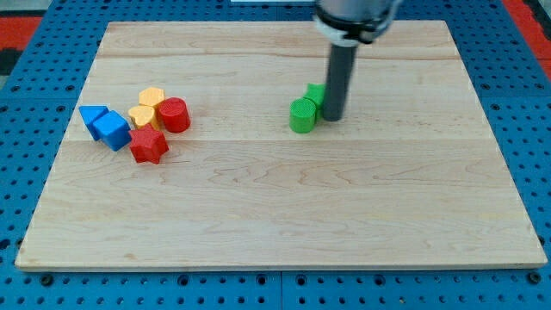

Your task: Place the green circle right to the red star

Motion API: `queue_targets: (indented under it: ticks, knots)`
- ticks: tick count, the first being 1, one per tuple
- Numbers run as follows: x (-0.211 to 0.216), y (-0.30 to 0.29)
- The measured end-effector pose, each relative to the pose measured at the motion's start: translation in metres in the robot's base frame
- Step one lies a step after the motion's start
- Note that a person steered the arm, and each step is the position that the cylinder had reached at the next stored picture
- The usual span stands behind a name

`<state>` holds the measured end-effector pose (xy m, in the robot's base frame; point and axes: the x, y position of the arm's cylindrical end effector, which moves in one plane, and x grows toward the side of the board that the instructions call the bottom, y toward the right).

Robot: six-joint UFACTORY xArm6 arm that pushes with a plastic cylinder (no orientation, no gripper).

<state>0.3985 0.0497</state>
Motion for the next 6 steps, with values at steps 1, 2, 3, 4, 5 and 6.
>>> queue_targets:
  ticks: [1, 2, 3, 4, 5, 6]
  knots:
    - [0.000, -0.053]
    - [0.015, -0.099]
    - [0.055, -0.077]
    - [0.048, -0.091]
    - [0.028, -0.062]
    - [0.016, -0.110]
